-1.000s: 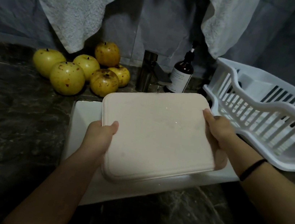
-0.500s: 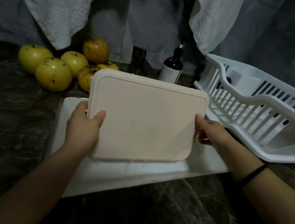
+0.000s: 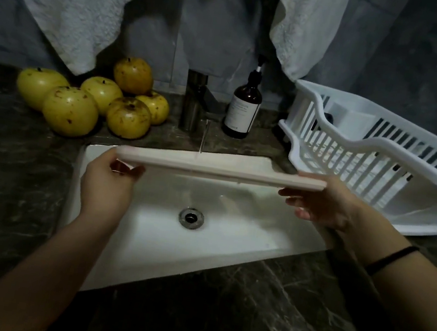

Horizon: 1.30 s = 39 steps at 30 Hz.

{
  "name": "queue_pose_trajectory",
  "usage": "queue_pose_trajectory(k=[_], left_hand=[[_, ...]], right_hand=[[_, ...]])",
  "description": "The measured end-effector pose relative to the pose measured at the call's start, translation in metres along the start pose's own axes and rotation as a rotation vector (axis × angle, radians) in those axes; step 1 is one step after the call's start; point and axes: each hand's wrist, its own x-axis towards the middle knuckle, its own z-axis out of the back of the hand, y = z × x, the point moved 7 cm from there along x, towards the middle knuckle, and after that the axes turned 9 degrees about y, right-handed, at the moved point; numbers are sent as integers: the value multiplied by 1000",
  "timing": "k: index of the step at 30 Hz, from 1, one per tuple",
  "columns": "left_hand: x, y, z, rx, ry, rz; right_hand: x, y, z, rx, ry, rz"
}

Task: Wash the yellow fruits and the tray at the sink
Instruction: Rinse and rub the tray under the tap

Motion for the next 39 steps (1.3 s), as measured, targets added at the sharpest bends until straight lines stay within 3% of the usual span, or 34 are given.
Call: queue_pose_trajectory(k=[5,8,12,21,27,31,36,39], left_hand=[[-1,4,-5,-104,59,-40],[1,5,-7,-238,45,3],[1,6,-10,-427,32,65],[1,35,-15,-651,26,434],[1,35,-28,-570,176,458],[-3,32,-34,-488,236,475],[2,30,-39,-198,320,363],[3,33,-41,-186,350,350]], right_hand=[[6,-2,5,-71,-21,19],[13,-7,4,-227,-15,-28],[21,-12,4,-245,-34,-59],[22,-15,7,-233,-63,-40],[17,-4,4,-289,-109,47],[22,2,9,-217,-237,121],[22,6,13,-207,-351,215],[24,11,19,-278,-431,280]])
